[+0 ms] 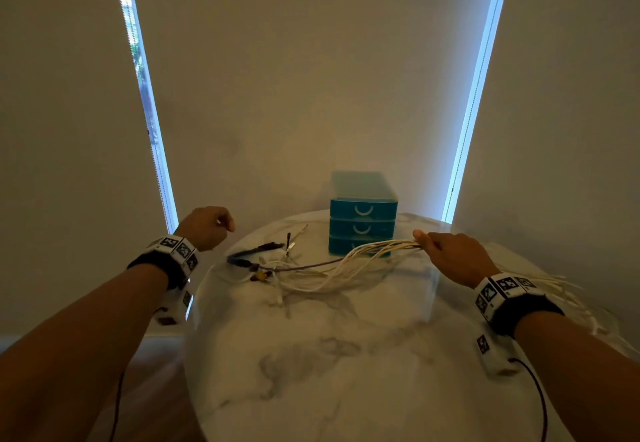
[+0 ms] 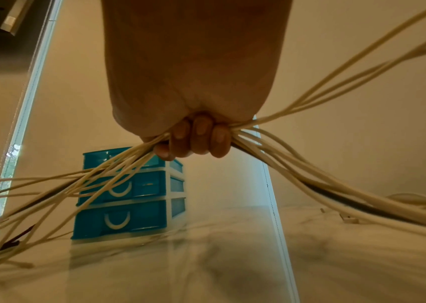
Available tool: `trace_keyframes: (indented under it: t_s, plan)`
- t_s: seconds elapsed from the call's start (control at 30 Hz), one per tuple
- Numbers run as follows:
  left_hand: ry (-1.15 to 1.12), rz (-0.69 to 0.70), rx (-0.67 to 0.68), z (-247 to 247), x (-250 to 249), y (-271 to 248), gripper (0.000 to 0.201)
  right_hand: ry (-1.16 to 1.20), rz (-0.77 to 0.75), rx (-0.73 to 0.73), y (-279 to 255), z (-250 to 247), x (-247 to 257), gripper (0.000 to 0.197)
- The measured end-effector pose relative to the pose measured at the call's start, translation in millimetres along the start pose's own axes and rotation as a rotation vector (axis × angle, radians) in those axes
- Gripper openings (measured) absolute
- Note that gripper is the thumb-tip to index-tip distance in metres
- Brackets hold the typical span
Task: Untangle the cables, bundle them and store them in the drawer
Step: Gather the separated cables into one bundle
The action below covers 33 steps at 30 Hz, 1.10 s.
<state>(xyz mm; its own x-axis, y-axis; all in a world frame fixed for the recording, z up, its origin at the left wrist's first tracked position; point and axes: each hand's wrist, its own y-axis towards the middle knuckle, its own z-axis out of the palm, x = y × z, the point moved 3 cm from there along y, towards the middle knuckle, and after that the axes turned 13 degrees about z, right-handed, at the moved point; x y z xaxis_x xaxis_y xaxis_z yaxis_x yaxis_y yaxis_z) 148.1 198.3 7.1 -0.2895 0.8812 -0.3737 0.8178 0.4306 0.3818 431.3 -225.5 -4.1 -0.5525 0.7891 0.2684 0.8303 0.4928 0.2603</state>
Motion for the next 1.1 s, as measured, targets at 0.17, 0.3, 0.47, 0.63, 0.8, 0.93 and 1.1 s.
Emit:
trace_keyframes:
  t_s: [0.17,0.3,0.47,0.63,0.8,0.93,1.1]
  plan:
    - [-0.176,0.243,-0.056,14,-73,9,0.029,0.060,-0.019,-0.031,1,5,12,0.060]
    - [-0.262,0.452,0.134,41,-184,12,0.048,0.151,-0.087,-0.069,-4,-5,23,0.051]
    - [-0.437,0.317,0.442,98,-264,19,0.102,0.260,-0.209,-0.113,-11,-19,41,0.051]
    - [-0.874,-0.040,0.789,133,-251,23,0.065,0.157,-0.222,-0.183,-11,-26,28,0.051]
    - [-0.305,0.085,0.678,122,-227,29,0.056,0.000,-0.221,-0.077,-15,-4,18,0.054]
    - [0.543,0.478,0.260,93,-234,35,0.043,-0.036,-0.223,0.004,-11,6,36,0.048]
    - [0.759,0.691,0.332,124,-226,14,0.040,-0.212,-0.227,0.226,-20,33,48,0.050]
